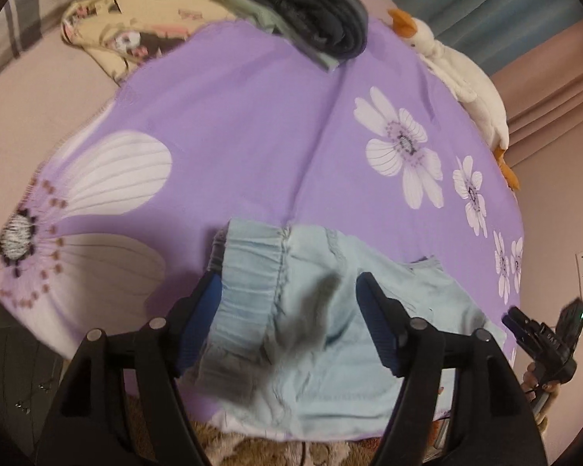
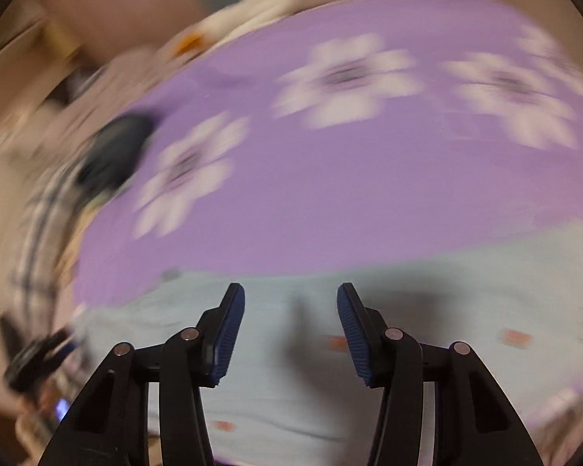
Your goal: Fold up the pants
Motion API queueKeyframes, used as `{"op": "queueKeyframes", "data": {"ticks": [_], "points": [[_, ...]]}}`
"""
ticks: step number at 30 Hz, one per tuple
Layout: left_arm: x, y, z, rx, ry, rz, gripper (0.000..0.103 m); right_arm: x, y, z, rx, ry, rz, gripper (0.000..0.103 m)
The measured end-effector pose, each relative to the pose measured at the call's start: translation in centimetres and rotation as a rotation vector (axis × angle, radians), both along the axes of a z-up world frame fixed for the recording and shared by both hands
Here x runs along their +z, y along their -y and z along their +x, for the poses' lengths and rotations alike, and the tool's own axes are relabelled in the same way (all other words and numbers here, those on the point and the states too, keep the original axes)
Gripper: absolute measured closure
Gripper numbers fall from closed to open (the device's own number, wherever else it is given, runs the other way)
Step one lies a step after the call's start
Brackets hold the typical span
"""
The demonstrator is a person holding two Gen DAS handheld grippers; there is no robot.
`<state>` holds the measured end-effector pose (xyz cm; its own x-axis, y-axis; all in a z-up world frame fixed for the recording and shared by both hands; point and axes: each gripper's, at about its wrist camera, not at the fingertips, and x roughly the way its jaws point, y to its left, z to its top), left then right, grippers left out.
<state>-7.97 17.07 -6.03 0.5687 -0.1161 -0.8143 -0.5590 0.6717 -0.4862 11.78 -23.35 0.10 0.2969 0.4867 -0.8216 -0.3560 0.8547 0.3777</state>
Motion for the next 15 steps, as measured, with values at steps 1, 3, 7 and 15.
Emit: {"op": "queueKeyframes", "data": {"ticks": [1,3,7,15], "points": [[-0.6,-0.2,0.2,-0.005,-0.013,-0.010,0.046,-0.5,-2.7,0.1,0.065,-0.022,0.004,0.051],[-1.8,-0.2,0.1,-0.007,-0.042,0.010,0.064,-1.3,-6.4,0.0,0.143,-0.051,0.007,0.051],[-1.4,-0.4,-1.1,-0.013,-0.025,0.000,0.072,-2.7,-12.6,0.4,0.256,-0.097,-0.024,0.051],[-1.2,0.6,-2.7,-0.022,-0.045,0.030,0.072,-5.2,-16.9,0.4,0.357,-0.167,-0.116,0.056]]}}
